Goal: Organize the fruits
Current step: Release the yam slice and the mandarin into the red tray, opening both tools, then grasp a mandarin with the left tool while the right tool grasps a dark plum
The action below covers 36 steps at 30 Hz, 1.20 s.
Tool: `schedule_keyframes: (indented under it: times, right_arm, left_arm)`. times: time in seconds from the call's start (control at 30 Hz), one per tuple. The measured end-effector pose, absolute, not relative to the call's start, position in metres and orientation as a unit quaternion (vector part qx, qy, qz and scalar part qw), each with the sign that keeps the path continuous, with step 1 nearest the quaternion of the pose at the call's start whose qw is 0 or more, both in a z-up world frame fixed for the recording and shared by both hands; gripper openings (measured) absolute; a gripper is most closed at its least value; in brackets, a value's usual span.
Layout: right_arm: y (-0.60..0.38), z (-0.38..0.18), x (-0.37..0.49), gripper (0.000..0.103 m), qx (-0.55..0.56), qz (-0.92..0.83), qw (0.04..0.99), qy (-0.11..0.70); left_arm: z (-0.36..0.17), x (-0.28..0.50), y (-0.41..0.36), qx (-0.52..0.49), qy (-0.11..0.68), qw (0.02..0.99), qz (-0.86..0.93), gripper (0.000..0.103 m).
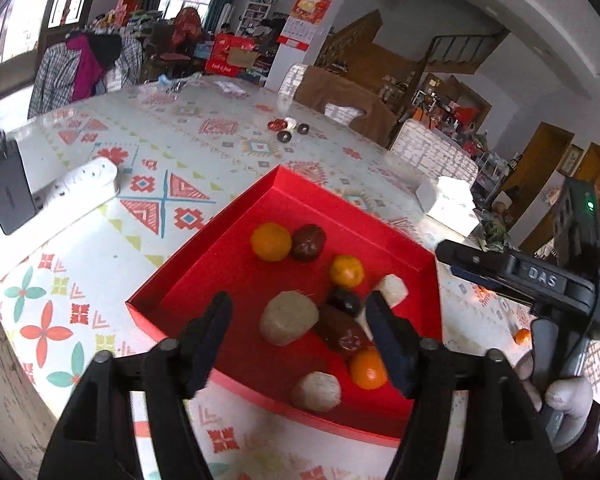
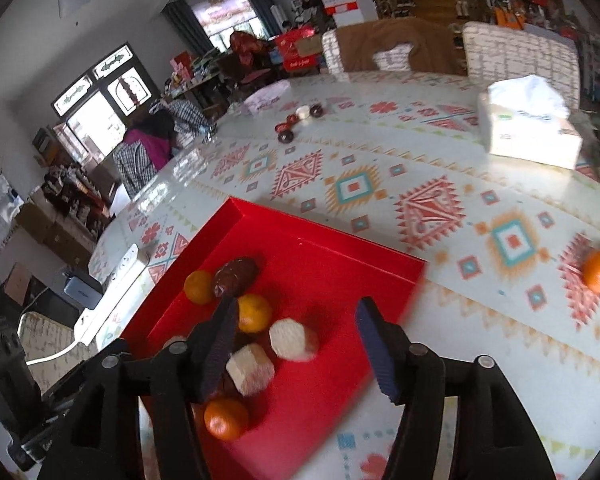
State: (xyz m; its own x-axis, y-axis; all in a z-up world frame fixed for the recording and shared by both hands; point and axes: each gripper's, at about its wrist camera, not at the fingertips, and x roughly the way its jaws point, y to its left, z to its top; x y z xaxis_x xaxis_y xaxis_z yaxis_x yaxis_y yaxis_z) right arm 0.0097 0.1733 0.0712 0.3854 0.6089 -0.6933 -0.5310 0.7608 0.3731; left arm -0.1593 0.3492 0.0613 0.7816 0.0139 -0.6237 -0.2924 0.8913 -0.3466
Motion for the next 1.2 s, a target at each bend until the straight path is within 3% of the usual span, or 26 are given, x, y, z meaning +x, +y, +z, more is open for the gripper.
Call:
schedule_keyframes:
  times: [0.07, 0.13, 0.6, 0.93, 1.2]
  right_arm:
    - [0.16, 0.076, 0.001, 0.069, 0.049, 0.34, 0.837, 0.427]
    - [0.147, 0.08, -0.008, 0.07, 0.046, 0.337, 0.842, 0.418]
    - [-0.016, 0.087, -0.05, 0.075, 0.049, 0.253, 0.89, 0.376]
    - [-0.177, 0.075, -0.041, 0.079, 0.121, 0.125, 0.906, 0.386]
    - [-0.184, 0.043, 0.008, 0.079, 0.175, 0.138, 0.877, 0.425]
  left_arm:
    - [0.071, -0.164, 0.339, -0.194, 0.315, 0.923, 0.103, 0.083]
    - [0.079, -0.169, 0.331, -0.18, 0.313, 0.926, 0.114, 0.086]
    - [0.118, -0.184, 0.239, -0.137, 0.293, 0.945, 0.053, 0.086]
    - [0.101, -0.156, 0.164, -0.096, 0.336, 0.936, -0.037, 0.087]
    - [0.092, -0.145, 0.134, -0.07, 0.349, 0.932, -0.062, 0.087]
